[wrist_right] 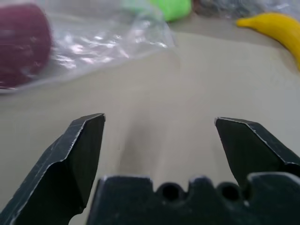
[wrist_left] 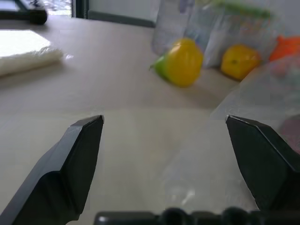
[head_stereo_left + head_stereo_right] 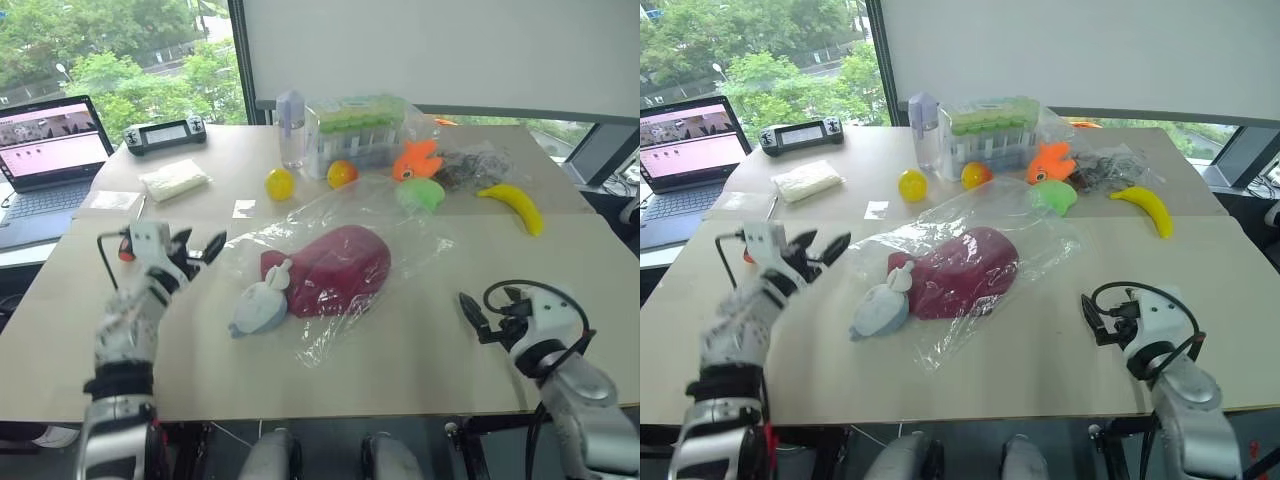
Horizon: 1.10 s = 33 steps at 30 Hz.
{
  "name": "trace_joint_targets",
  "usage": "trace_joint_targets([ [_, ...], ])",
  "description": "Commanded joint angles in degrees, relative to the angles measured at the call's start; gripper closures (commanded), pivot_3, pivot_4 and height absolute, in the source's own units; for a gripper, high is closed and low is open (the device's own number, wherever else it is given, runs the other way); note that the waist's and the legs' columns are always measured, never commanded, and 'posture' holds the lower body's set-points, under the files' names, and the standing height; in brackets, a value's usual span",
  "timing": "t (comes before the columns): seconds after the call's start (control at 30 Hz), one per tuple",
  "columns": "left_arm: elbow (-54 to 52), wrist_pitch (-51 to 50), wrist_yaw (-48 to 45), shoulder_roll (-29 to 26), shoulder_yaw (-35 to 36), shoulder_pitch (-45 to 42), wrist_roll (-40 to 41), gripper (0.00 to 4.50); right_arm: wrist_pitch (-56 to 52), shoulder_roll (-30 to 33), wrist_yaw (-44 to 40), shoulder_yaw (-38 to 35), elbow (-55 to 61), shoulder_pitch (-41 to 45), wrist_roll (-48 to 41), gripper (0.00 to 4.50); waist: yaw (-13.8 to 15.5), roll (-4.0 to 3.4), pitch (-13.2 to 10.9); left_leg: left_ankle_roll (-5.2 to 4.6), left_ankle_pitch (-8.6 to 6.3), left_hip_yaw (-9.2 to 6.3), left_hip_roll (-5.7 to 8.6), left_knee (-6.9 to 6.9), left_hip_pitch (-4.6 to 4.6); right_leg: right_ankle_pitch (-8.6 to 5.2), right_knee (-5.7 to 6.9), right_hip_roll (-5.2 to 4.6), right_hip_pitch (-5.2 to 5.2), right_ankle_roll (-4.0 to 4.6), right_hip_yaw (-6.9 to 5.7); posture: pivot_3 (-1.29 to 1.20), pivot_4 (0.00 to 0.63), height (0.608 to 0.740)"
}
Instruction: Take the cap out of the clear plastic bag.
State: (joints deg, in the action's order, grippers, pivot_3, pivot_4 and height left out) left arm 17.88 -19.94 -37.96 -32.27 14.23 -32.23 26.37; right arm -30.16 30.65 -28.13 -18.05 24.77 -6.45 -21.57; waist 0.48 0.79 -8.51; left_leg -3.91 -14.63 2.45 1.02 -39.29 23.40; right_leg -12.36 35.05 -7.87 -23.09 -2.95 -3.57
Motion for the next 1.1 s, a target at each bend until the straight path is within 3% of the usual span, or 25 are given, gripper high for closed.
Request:
trace_joint_targets([
  [0.03,-7.36,-6.41,-12.92,-5.68,-6.95,-0.25,0.95,0.02,-4.1,4.5,-7.14,2.95,7.21,-1.88,-4.74,0.0,-0.21,-0.06,0.04,-0.01,-0.01,0.0,-0.01,0.1,-0.14,-0.01,-0.02,-0.01,0.1,-0.01,0.02,0.0,0.15,0.74],
  [0.17,-13.88,-10.59,-23.88,-12.05,-11.35,0.83,2.75,0.02,-10.21,6.8,-7.55,2.59,12.49,-1.57,-10.31,0.0,-0.51,-0.07,0.01,-0.01,-0.02,0.18,0.01,0.33,-0.09,-0.06,-0.02,-0.02,0.01,-0.08,0.18,0.0,0.15,0.74],
  [0.3,-16.78,-7.13,-36.81,-22.21,-18.46,2.23,-2.59,0.02,-16.67,9.55,-7.73,2.92,17.42,0.76,-16.46,0.0,-0.6,0.25,-0.39,0.03,0.0,0.21,-0.06,0.29,-0.06,-0.11,-0.09,0.01,-0.12,0.0,0.22,0.0,0.15,0.74],
  [0.37,-15.61,-6.2,-39.06,-23.83,-19.49,1.39,-3.59,0.02,-18.93,10.65,-8.14,3.08,18.58,2.53,-19.55,0.0,-0.43,0.2,-0.44,0.03,-0.01,0.24,-0.06,0.3,-0.1,-0.13,-0.07,-0.01,-0.12,0.03,0.27,0.0,0.15,0.74],
  [0.53,-18.88,-7.52,-39.98,-21.94,-20.65,1.47,-2.84,0.02,-19.22,13.41,-8.97,3.41,15.22,4.44,-18.84,0.0,0.81,0.19,-0.51,0.0,-0.03,0.23,-0.05,0.29,-0.09,-0.14,-0.1,-0.07,-0.11,0.01,0.28,0.0,0.15,0.74],
  [0.7,-27.56,-7.52,-35.82,-18.01,-26.45,5.99,-7.06,0.02,-18.49,14.58,-9.41,3.47,14.55,4.33,-18.69,0.0,1.0,0.2,-0.51,-0.07,-0.07,0.28,0.05,0.26,0.07,-0.16,-0.07,-0.13,-0.13,-0.09,0.31,0.0,0.15,0.74],
  [0.83,-27.1,-7.64,-31.26,-15.75,-28.41,6.96,-11.25,0.02,-17.73,16.41,-10.84,3.37,14.48,2.61,-17.05,0.0,0.94,0.25,-0.54,-0.1,-0.08,0.31,0.03,0.18,0.12,-0.16,-0.08,-0.11,-0.13,-0.11,0.3,0.0,0.15,0.74],
  [0.93,-22.88,-6.14,-29.55,-15.14,-30.15,5.05,-15.5,0.67,-17.37,17.53,-11.48,1.89,14.26,1.92,-16.97,0.0,0.97,0.24,-0.54,-0.12,-0.09,0.32,0.02,0.15,-0.09,-0.18,-0.05,-0.11,-0.04,-0.11,0.36,0.0,0.15,0.74],
  [1.1,-19.61,-4.75,-28.28,-13.16,-29.98,2.97,-17.39,2.39,-17.21,18.1,-11.35,1.92,14.44,2.01,-16.58,0.0,0.88,0.24,-0.54,-0.11,-0.08,0.32,0.0,0.14,-0.16,-0.17,-0.01,-0.08,-0.03,-0.11,0.46,0.0,0.15,0.74],
])
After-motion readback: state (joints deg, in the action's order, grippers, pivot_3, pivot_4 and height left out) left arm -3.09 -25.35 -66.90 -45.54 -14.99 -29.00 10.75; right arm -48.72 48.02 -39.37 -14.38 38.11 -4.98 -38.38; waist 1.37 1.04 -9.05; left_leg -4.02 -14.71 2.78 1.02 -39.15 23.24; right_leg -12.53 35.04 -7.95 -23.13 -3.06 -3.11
